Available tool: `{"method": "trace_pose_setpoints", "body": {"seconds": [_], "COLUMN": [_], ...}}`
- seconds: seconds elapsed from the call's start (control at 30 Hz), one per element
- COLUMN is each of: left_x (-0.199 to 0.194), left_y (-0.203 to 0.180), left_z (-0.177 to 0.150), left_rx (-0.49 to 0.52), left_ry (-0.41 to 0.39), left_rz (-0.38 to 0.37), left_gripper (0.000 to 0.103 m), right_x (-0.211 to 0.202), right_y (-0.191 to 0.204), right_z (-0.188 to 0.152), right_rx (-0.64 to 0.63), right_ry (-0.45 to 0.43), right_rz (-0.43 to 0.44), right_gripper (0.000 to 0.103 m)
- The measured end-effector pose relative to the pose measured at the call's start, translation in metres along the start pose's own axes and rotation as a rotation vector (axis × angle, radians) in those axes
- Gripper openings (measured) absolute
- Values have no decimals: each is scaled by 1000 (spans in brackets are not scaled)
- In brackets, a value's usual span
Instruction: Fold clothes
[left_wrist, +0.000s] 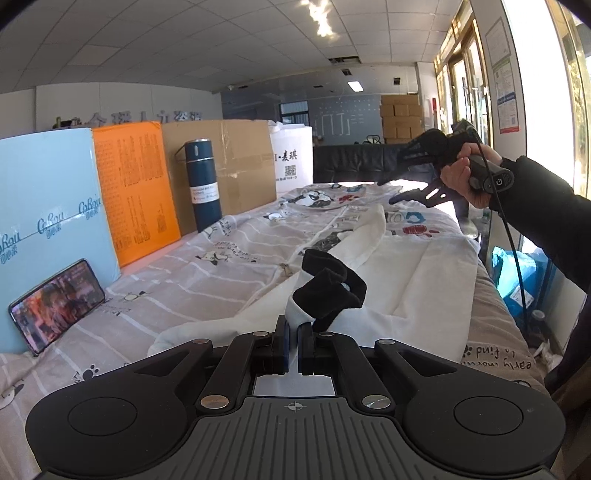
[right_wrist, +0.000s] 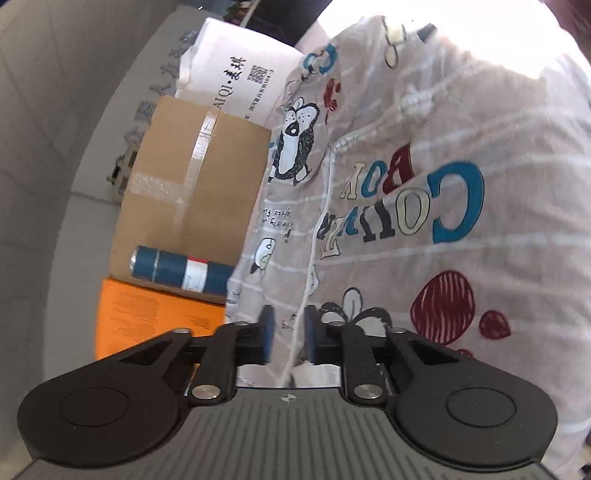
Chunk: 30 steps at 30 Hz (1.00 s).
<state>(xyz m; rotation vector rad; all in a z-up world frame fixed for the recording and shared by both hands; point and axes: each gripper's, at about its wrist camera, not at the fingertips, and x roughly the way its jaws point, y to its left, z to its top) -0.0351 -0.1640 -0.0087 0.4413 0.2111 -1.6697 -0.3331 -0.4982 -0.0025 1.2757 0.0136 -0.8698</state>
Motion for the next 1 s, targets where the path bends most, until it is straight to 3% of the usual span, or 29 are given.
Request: {"method": "trace_pose_setpoints", "body": {"seconds": [0.03, 0.2, 0.3, 0.4, 0.47, 0.53, 0.67, 0.83, 1.0], "left_x": [0, 2, 2, 2, 3, 4, 5, 7, 8], "left_y": [-1, -7, -9, -7, -7, -7, -8, -9, -9], "left_z": [-1, -8, -12, -15, -16, -17, -17, -18, -19], "left_rx": [6, 34, 48, 40, 36, 35, 38, 41, 43], "left_ry": [11, 65, 91, 101, 103, 108, 119, 133, 141], "left_rz": [-4, -29, -43, -48, -53, -57, -59, -62, -61], "left_gripper": [3, 3, 3, 3, 3, 3, 3, 3, 3], "right_x": [0, 25, 51, 78, 87, 88, 82, 63, 46], "right_y": [10, 68, 84, 83, 78, 72, 61, 30, -28], "right_z": [-2, -34, -50, -58, -62, -61, -47, -3, 18], "right_rx": [-96, -651, -859, -934, -954, -931, -805, -370, 135], "right_ry": [8, 34, 125, 275, 317, 327, 295, 202, 150], "right_rz": [-12, -157, -195, -231, -268, -292, -285, -168, -66], "right_gripper": [76, 74, 59, 43, 30, 13, 3, 2, 2]}}
